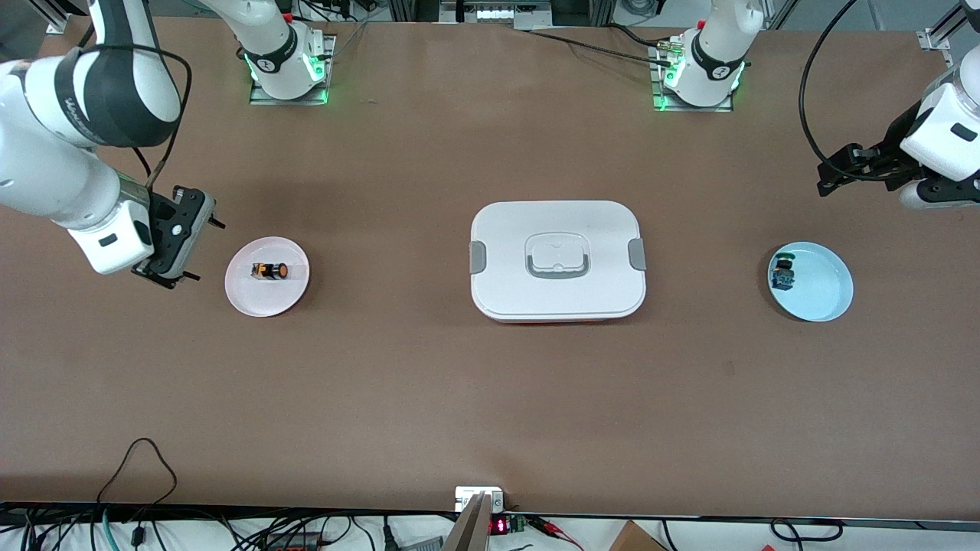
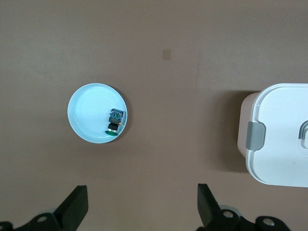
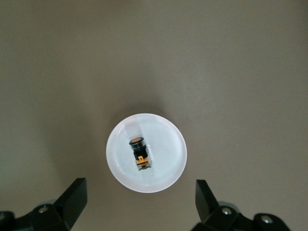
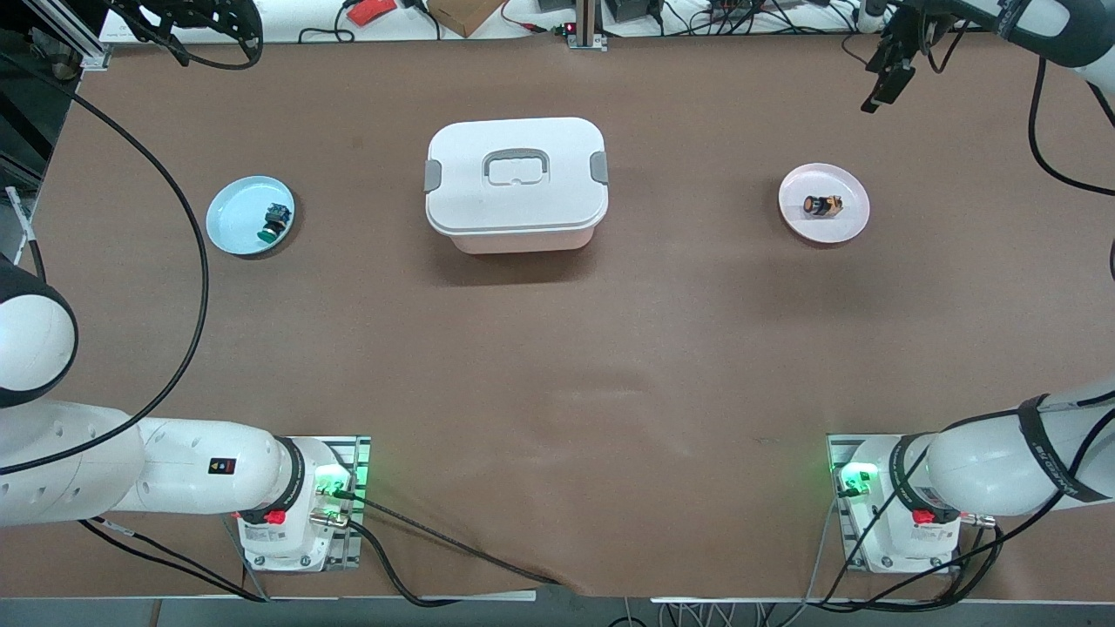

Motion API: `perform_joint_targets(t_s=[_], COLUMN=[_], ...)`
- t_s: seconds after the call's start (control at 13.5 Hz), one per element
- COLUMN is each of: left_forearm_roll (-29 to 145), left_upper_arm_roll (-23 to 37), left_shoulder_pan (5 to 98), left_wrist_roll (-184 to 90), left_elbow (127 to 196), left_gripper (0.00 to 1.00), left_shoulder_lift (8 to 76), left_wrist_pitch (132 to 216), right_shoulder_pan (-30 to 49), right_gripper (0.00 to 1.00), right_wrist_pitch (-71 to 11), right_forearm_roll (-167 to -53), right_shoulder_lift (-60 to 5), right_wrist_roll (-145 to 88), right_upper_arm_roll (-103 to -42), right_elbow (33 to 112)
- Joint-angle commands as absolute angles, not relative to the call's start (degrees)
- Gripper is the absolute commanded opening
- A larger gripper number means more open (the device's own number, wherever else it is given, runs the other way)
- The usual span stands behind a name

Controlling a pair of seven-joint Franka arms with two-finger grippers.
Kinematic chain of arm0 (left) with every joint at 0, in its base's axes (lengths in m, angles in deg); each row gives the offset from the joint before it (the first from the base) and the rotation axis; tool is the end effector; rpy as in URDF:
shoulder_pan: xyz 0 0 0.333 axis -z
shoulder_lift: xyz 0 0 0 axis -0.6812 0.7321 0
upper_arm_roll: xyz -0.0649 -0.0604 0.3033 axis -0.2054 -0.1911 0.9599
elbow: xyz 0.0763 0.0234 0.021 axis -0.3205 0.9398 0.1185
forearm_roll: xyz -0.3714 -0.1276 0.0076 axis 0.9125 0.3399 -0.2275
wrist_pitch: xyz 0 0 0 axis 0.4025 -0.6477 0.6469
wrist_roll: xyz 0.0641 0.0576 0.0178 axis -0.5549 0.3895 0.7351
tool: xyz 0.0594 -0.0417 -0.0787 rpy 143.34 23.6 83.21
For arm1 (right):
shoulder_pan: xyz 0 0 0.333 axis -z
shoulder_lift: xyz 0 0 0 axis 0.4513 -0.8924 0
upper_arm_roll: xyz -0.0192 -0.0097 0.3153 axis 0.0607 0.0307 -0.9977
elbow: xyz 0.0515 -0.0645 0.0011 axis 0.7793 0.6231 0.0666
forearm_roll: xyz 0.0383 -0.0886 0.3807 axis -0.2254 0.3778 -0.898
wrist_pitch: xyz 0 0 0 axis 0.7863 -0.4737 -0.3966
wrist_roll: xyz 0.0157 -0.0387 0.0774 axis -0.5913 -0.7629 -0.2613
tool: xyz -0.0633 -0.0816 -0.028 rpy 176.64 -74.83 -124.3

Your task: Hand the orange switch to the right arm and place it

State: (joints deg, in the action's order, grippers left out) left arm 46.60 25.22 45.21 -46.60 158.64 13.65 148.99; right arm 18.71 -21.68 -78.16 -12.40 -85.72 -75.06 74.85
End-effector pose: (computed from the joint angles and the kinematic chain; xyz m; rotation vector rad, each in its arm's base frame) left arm 0.5401 -0.0155 0.5969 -3.1003 -0.1309 0.0585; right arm 0.5970 0.0601 0.4686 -2.5623 -1.6558 0.0108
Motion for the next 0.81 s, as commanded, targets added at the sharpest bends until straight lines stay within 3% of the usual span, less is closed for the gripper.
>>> perform_joint_targets(t_s=[0.0,0.44,0.74], left_forearm_roll=[47.31,47.31,47.31], left_upper_arm_roll=[24.91,24.90,24.90], left_shoulder_pan=[44.87,44.87,44.87], left_wrist_roll=[-47.69,-47.69,-47.69], left_elbow=[157.46,157.37,157.20], left_gripper=[1.00,1.00,1.00], left_shoulder_lift=[14.00,14.00,14.00], left_wrist_pitch=[148.11,148.11,148.11], right_shoulder_pan=[17.34,15.84,15.84], right_gripper=[1.00,1.00,1.00], right_wrist_pitch=[-17.58,-12.31,-11.60], right_forearm_roll=[-78.78,-79.48,-79.13], right_shoulder_lift=[-11.72,-9.97,-8.38], right_wrist_roll=[-68.16,-37.55,-35.92], right_upper_arm_roll=[-75.04,-75.13,-73.04], right_elbow=[72.25,71.80,71.45])
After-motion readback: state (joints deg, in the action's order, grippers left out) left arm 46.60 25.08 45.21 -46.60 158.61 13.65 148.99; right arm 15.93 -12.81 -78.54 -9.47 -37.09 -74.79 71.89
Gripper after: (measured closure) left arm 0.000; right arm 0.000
